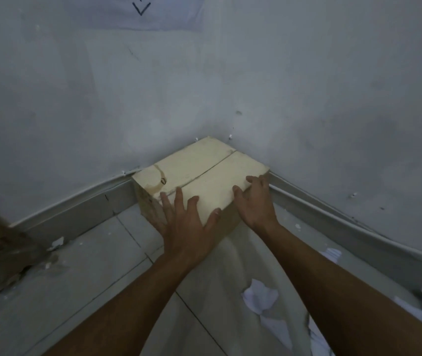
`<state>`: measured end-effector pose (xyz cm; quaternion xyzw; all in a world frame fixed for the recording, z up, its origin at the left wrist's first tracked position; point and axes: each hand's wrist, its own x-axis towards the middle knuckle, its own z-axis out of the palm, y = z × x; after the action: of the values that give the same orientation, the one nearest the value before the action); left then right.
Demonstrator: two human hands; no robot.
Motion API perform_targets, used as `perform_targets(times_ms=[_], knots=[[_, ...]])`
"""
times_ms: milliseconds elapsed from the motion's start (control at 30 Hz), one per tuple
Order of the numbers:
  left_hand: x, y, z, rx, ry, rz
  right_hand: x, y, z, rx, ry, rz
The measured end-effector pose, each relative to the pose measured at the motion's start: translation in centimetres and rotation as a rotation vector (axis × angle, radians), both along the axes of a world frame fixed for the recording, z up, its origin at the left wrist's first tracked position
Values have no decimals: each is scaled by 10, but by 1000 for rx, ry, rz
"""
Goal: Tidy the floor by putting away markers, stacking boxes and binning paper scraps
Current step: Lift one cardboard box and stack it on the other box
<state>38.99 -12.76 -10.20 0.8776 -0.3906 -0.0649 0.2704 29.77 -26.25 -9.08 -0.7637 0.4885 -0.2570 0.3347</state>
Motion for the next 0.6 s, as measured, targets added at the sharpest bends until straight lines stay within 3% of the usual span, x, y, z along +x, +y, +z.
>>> perform_targets(times_ms=[100, 267, 600], knots=[[-15, -5, 11, -234, -99, -59, -24, 12, 12, -159, -40, -37], [-83, -22, 26, -369, -50, -181, -102, 39, 34, -343, -31, -129], [-268, -35, 38, -346, 152, -653, -310, 80, 53, -383, 98, -528]])
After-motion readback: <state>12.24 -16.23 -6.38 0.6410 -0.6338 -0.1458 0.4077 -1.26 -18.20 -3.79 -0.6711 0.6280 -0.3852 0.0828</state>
